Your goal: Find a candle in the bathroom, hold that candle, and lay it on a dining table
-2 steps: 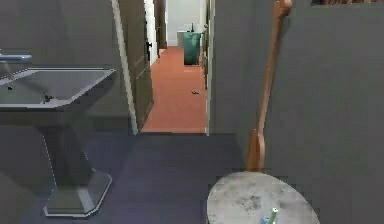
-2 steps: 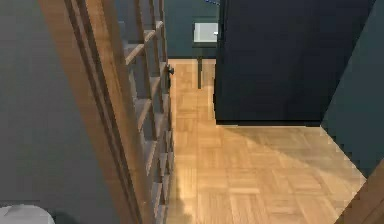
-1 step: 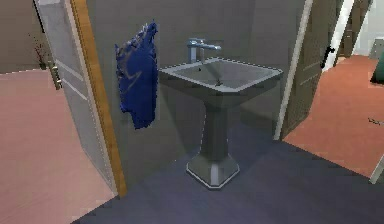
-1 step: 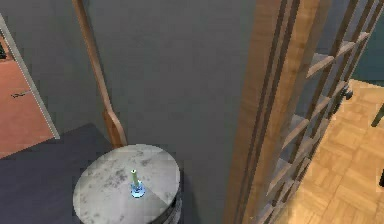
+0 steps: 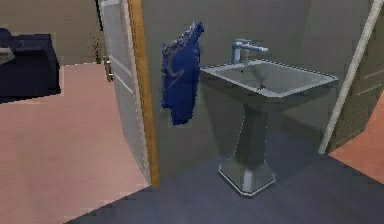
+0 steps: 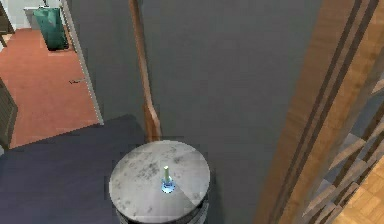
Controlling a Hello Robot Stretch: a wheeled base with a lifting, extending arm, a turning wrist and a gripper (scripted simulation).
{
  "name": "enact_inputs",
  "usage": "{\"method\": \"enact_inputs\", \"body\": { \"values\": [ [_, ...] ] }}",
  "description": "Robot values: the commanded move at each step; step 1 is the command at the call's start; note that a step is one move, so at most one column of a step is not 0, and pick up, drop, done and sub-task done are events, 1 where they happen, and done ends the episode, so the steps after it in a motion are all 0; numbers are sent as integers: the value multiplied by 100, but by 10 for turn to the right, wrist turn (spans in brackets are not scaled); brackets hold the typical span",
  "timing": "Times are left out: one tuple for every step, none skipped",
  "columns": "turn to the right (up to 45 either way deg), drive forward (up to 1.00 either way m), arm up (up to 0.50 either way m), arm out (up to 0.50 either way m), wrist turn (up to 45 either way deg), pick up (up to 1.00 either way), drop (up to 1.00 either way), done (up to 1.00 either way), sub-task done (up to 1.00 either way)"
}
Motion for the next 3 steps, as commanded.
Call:
{"method": "enact_inputs", "body": {
  "values": [
    [0, 0, 50, 0, 0, 0, 0, 0, 0],
    [0, 0, 38, 0, 0, 0, 0, 0, 0],
    [0, 0, 0, 20, 0, 0, 0, 0, 0]
  ]
}}
